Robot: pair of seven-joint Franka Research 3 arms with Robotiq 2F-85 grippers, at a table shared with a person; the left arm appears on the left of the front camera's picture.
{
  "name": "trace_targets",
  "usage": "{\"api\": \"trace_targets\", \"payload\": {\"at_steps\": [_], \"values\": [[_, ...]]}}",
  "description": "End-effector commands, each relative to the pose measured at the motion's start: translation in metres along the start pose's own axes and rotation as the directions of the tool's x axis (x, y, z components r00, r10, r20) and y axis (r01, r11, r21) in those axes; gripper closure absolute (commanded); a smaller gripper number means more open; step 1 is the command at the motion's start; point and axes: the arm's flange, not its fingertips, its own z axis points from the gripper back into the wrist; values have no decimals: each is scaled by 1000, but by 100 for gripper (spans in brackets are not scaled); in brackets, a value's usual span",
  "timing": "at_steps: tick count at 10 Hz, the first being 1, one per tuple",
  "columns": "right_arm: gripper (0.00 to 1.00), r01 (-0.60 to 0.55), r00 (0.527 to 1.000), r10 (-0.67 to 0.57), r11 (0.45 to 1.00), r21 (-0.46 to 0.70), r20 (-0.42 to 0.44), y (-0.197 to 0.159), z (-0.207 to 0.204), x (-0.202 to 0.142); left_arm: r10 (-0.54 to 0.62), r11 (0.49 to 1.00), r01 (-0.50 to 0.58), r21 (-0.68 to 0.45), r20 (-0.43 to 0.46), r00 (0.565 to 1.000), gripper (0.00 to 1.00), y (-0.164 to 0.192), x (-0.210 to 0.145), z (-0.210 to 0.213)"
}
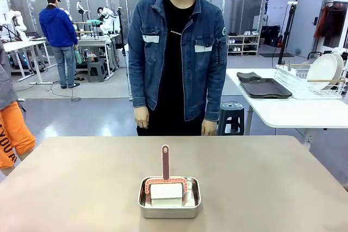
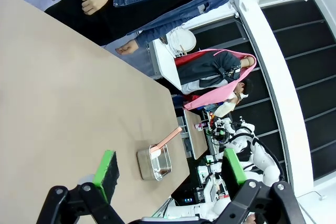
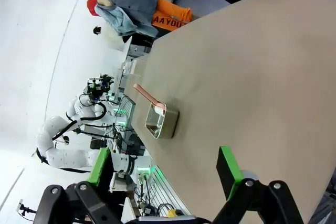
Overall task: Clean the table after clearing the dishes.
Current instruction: Place the Lint Roller back on top of the Airtight Container.
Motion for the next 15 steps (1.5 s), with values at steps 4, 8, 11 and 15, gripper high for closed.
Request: {"api": "trace_targets", "payload": {"at_steps": [4, 8, 11, 15], "values": [[0, 48, 998, -44, 996, -78, 53, -4, -6, -18, -7, 1000, 7, -7, -6, 1000, 0, -1, -2, 4], [0, 18, 1000, -18, 999, -31, 15, -8, -4, -6, -7, 1000, 7, -7, -6, 1000, 0, -1, -2, 4], [0, 18, 1000, -18, 999, -31, 15, -8, -4, -6, -7, 1000, 7, -7, -6, 1000, 0, -1, -2, 4], [0, 18, 1000, -18, 999, -31, 15, -8, -4, -6, -7, 1000, 7, -7, -6, 1000, 0, -1, -2, 4]]}}
